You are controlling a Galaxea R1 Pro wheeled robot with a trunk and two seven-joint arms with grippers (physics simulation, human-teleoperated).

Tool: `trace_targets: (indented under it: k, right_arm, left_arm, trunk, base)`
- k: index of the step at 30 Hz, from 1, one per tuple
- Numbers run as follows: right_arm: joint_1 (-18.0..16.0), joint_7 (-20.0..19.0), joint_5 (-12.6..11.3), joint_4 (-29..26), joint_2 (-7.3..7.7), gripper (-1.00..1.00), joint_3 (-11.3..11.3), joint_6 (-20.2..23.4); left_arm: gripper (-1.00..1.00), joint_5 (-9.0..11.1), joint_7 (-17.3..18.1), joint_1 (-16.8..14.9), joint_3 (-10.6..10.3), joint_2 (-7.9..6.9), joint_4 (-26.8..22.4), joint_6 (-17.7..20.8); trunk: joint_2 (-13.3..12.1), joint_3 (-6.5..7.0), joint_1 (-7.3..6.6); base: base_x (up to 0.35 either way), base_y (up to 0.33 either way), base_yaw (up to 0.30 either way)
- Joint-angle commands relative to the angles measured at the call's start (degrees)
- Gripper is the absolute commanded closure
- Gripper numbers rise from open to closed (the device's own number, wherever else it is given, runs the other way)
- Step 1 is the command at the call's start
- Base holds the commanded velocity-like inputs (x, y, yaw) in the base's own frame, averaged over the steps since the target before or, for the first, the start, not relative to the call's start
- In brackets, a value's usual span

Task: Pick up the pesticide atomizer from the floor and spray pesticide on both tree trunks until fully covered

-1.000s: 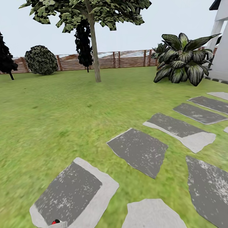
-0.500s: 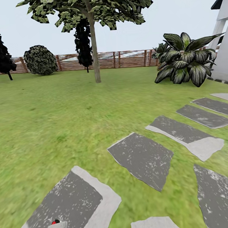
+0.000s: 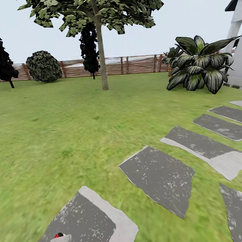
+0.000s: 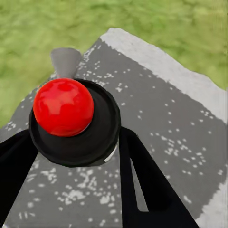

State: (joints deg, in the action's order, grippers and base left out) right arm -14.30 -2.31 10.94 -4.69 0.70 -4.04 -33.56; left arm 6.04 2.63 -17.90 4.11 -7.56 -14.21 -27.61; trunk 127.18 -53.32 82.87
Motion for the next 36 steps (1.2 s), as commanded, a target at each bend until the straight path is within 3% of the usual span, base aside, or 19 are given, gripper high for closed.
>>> trace_targets:
  k: [1, 36]
  right_arm:
    - [-0.03, -0.24, 0.32, 0.04, 0.01, -1.00, -0.44, -0.19]
    - [-0.03, -0.24, 0.31, 0.04, 0.01, -1.00, -0.44, -0.19]
  left_arm:
    - [1.00, 0.55, 0.27, -0.03, 0.02, 0.00, 0.07, -0.13]
    - [1.00, 0.64, 0.27, -0.03, 0.02, -0.05, 0.24, -0.08]
  trunk:
    - [0.02, -0.05, 0.02]
    - [0.02, -0.05, 0.02]
  base:
    - [0.303, 0.174, 0.000]
    - [0.304, 0.172, 0.000]
